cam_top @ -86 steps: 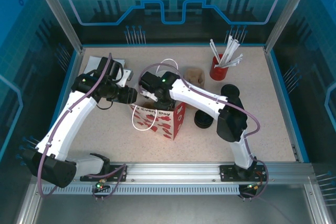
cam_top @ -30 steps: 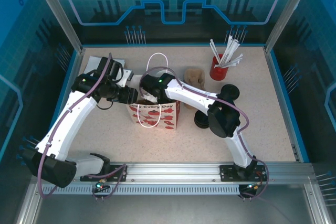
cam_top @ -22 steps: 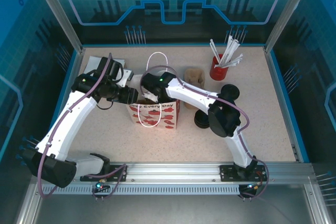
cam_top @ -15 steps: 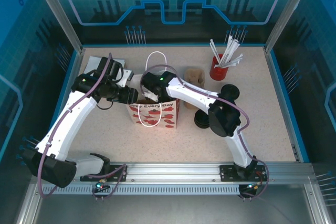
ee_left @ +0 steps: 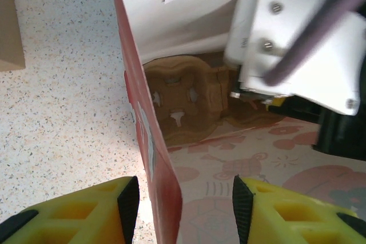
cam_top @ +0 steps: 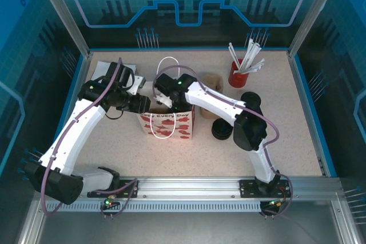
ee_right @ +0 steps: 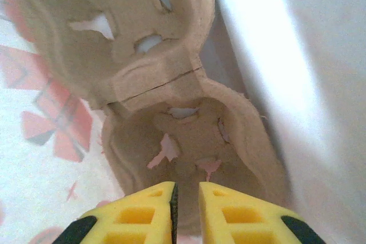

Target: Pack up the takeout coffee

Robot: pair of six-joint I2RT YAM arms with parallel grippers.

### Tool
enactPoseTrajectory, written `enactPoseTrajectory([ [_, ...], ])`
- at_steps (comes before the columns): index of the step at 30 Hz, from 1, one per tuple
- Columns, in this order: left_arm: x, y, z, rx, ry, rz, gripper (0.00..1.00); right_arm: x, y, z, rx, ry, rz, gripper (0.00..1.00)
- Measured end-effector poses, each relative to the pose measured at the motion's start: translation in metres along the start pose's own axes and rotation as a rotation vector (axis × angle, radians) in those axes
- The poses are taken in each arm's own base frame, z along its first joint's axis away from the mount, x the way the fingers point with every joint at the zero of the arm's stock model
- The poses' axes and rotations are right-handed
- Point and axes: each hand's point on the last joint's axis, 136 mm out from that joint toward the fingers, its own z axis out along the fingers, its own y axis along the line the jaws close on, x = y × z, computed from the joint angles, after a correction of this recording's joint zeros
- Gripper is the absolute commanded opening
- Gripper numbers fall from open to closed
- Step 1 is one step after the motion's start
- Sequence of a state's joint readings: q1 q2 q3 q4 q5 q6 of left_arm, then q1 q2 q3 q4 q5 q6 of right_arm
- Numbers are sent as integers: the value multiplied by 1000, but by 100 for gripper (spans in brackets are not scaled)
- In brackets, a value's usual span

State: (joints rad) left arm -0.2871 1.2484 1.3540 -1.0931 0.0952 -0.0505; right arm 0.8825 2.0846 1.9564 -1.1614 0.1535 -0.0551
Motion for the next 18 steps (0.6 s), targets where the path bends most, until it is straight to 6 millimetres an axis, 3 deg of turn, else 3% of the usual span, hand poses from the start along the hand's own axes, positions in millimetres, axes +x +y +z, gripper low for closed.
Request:
enactPoseTrajectory([
  [7,-1,0,0,0,1,0,49,-7,8,-47,-54,-120,44,22],
  [18,-1,-1,3,7,9,-2,49,-12,21,-95,-152,-245,105,25],
])
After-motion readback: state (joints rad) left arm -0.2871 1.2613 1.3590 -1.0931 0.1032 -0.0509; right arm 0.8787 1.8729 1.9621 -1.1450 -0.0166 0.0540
